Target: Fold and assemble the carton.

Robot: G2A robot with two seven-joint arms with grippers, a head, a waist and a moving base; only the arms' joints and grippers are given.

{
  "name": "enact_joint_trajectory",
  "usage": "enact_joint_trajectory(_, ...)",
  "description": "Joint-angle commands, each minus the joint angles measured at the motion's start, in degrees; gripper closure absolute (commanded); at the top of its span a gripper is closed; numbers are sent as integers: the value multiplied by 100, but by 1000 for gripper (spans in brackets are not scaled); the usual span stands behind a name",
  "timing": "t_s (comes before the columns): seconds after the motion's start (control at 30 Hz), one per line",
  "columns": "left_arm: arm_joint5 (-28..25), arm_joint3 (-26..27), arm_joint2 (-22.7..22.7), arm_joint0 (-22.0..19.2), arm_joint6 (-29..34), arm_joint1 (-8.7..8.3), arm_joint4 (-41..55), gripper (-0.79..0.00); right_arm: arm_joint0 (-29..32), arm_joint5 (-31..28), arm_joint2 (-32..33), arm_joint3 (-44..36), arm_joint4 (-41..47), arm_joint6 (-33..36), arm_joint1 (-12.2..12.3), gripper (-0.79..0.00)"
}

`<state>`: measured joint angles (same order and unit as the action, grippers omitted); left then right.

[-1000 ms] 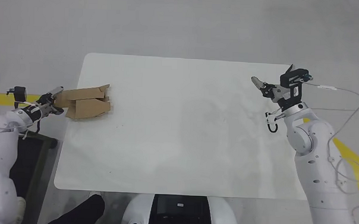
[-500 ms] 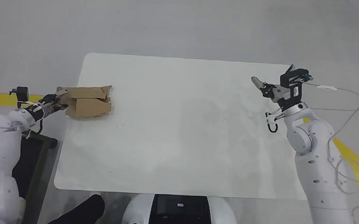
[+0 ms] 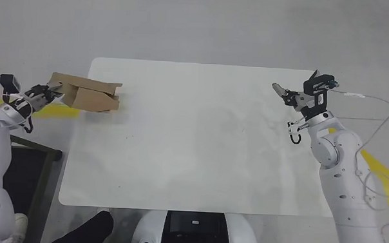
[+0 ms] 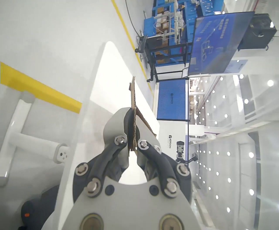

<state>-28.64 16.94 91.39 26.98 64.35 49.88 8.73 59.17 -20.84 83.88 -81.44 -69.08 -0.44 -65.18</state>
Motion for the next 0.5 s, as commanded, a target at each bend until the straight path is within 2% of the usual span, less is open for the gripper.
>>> enact_joint_trajectory(0.0, -12, 154, -23, -92, 163, 17, 75, 0, 0, 0, 0, 0, 0, 0, 0, -785)
enact_joint_trajectory(0.2, -25, 704, -294, -421, 279, 165, 170, 0, 0, 0, 0, 0, 0, 0, 0, -785)
enact_joint_trajectory(0.33, 293, 997, -566, -653, 522, 321, 375, 0, 0, 0, 0, 0, 0, 0, 0, -785)
enact_joint_trajectory(0.47, 367, 1384, -848, -747, 569, 470, 556, 0, 0, 0, 0, 0, 0, 0, 0, -785)
